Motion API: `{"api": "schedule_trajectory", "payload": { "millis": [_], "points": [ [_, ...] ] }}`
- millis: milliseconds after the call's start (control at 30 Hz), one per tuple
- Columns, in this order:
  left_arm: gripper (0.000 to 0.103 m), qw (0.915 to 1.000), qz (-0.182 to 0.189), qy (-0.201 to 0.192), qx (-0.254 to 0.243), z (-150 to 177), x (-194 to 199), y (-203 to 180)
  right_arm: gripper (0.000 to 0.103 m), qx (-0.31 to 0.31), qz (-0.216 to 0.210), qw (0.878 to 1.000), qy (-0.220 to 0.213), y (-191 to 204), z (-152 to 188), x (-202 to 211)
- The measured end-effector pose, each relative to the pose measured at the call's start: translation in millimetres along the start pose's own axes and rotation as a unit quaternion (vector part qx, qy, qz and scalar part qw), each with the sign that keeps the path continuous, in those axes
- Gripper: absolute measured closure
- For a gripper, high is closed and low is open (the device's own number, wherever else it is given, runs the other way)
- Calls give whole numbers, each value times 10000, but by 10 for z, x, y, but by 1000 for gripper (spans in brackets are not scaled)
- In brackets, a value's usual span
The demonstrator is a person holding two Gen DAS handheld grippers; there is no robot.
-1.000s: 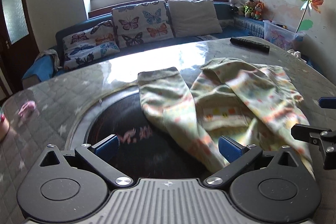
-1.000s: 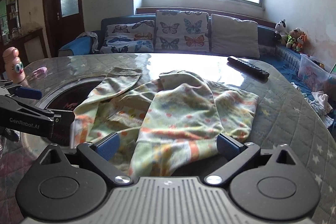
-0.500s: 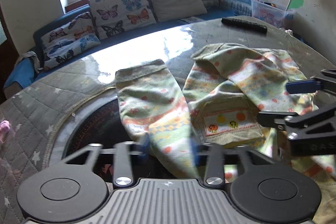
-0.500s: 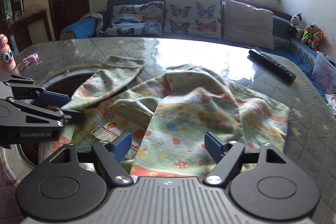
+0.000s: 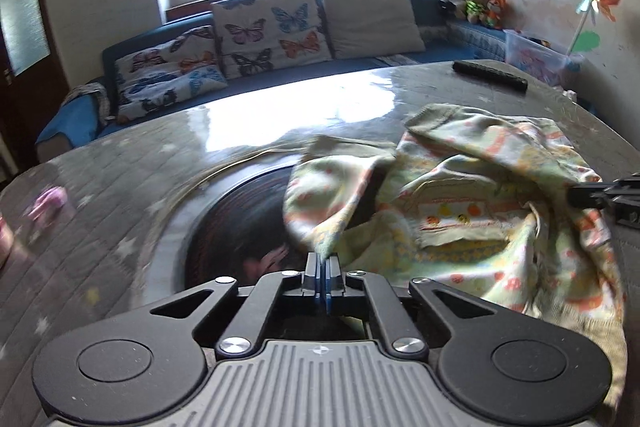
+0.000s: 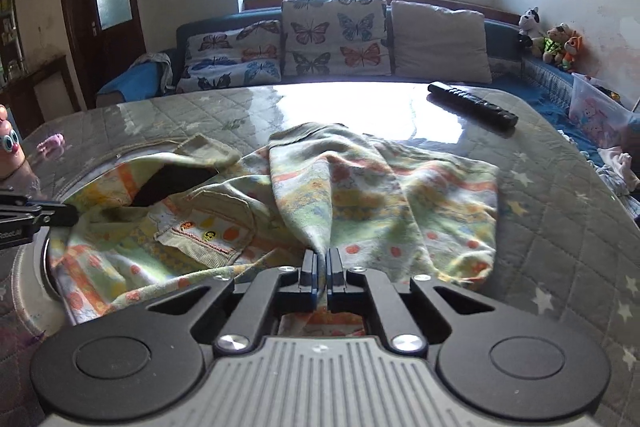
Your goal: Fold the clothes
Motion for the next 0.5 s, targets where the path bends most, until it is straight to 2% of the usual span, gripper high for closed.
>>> {"api": "schedule_trajectory", "payload": {
  "millis": [167, 300, 467, 500],
  "points": [
    [103, 9992, -311, -28, 240, 206, 325, 353, 100, -155, 36, 9997, -159, -116, 90, 314],
    [103, 9990, -329, -23, 293, 216, 359, 416, 100, -224, 180, 9995, -105, -220, 217, 508],
    [99, 9987, -352, -18, 360, 230, 402, 496, 100, -525, 479, 9974, 83, -414, 424, 661],
    [95, 9987, -357, -16, 373, 232, 410, 512, 100, -576, 533, 9968, 162, -447, 497, 686]
  ]
}}
Point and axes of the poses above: each gripper's, at about its wrist camera, not at the fingertips, and x roughly against the way its jaws point, y to its left, z to its underside, the point moved 6 cm from there along -x, roughly the way its jaws point, and after that the axes turned 11 degrees about x, right-handed, at the moved point
